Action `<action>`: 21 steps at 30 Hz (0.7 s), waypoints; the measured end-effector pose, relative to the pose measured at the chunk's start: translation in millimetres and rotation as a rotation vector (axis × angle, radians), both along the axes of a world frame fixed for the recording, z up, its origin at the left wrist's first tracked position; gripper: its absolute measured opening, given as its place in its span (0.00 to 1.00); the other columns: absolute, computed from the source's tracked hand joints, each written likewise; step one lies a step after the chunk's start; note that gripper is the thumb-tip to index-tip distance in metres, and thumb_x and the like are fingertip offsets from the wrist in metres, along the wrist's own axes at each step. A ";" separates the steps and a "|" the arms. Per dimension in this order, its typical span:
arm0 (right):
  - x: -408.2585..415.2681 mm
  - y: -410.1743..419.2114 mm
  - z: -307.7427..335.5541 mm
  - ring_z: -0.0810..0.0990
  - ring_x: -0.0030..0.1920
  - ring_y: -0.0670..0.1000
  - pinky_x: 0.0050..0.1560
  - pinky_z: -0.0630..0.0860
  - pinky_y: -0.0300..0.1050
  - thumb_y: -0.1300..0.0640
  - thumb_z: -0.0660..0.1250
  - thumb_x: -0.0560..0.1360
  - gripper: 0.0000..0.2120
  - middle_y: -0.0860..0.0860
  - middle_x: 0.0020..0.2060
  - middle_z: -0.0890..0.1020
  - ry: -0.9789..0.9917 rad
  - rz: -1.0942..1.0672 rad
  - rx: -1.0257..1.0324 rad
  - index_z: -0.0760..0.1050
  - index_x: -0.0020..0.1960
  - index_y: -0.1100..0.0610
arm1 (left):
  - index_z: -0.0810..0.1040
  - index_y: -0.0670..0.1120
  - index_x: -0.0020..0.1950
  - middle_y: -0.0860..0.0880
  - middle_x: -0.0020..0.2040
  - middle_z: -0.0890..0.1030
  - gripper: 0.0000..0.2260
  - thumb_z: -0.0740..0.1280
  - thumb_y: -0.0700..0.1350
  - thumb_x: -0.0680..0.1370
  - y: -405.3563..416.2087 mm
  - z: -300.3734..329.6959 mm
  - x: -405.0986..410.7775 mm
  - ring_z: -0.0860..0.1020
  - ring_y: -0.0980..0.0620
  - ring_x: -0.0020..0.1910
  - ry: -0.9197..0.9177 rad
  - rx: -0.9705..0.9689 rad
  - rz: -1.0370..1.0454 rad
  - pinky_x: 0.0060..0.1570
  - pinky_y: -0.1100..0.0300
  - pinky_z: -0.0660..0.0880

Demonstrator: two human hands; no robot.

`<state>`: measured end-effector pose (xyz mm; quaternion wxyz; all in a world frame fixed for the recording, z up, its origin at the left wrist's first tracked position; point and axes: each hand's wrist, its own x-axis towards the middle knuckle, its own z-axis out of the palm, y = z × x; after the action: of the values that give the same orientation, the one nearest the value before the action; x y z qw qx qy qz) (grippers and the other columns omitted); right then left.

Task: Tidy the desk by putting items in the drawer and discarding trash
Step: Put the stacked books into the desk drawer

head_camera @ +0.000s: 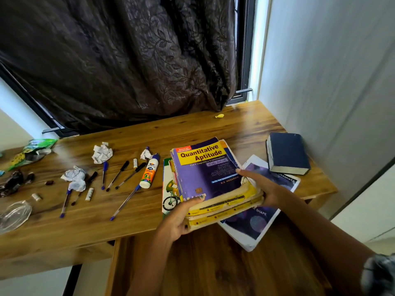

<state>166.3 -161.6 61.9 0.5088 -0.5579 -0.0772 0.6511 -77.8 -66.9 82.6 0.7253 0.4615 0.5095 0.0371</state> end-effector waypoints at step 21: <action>-24.6 2.2 13.7 0.79 0.55 0.66 0.58 0.74 0.65 0.61 0.75 0.62 0.28 0.64 0.54 0.81 -0.182 -0.043 0.176 0.74 0.61 0.63 | 0.79 0.43 0.47 0.41 0.39 0.85 0.09 0.72 0.43 0.69 1.8 22.6 -1.2 0.84 0.45 0.35 -0.117 -0.118 0.065 0.32 0.54 0.81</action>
<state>141.7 -159.4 75.6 0.5605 -0.5694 -0.1677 0.5775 -79.0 -65.0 105.2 0.7783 0.3981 0.4822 0.0576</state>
